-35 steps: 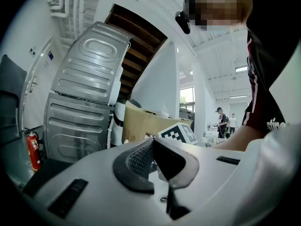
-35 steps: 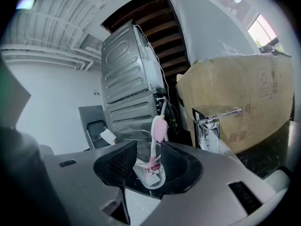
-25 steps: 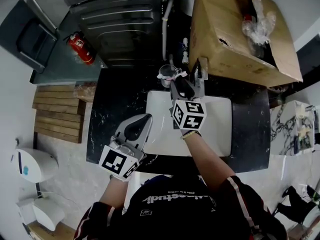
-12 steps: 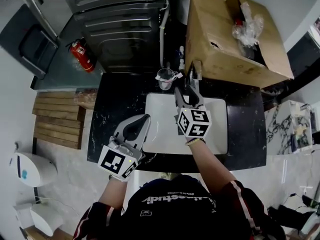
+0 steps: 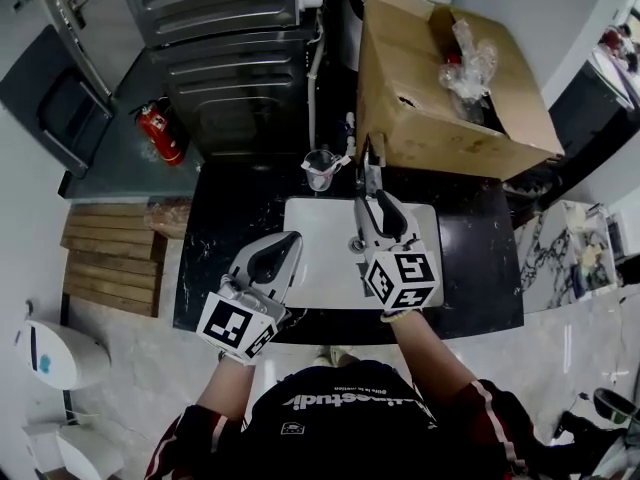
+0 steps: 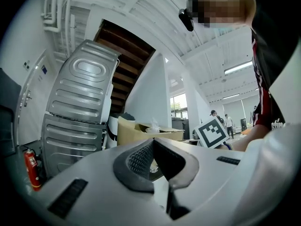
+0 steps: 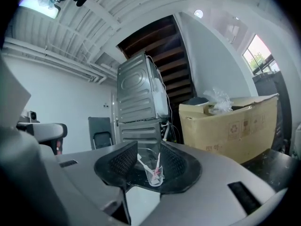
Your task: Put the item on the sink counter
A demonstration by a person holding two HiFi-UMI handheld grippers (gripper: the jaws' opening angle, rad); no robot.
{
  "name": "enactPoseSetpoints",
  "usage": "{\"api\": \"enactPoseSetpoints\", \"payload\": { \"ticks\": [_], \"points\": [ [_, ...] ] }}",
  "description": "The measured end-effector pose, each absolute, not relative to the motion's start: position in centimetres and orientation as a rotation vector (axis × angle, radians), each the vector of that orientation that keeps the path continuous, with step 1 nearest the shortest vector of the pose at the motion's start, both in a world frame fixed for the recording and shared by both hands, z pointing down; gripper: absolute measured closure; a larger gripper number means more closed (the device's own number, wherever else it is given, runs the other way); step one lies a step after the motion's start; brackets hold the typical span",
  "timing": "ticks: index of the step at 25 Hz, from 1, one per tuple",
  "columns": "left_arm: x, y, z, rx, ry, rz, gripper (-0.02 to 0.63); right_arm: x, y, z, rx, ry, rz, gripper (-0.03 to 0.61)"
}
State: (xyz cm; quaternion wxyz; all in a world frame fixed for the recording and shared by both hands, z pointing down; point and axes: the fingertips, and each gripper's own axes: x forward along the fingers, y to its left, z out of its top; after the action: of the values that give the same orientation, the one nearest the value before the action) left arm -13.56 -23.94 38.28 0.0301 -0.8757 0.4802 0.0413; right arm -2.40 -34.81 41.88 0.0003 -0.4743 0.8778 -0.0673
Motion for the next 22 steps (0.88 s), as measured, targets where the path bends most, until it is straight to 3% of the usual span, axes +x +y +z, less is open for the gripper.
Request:
{"api": "enactPoseSetpoints", "payload": {
  "ticks": [12,22],
  "points": [
    [-10.7,-21.1,34.7,-2.696,1.362,0.175,0.598,-1.1,-25.3,34.8,-1.323,2.774,-0.007,0.499],
    [-8.5,-19.6,34.6,-2.731,1.311,0.179,0.598,-1.0,-20.6,34.7,-1.232,2.825,-0.034,0.540]
  ]
}}
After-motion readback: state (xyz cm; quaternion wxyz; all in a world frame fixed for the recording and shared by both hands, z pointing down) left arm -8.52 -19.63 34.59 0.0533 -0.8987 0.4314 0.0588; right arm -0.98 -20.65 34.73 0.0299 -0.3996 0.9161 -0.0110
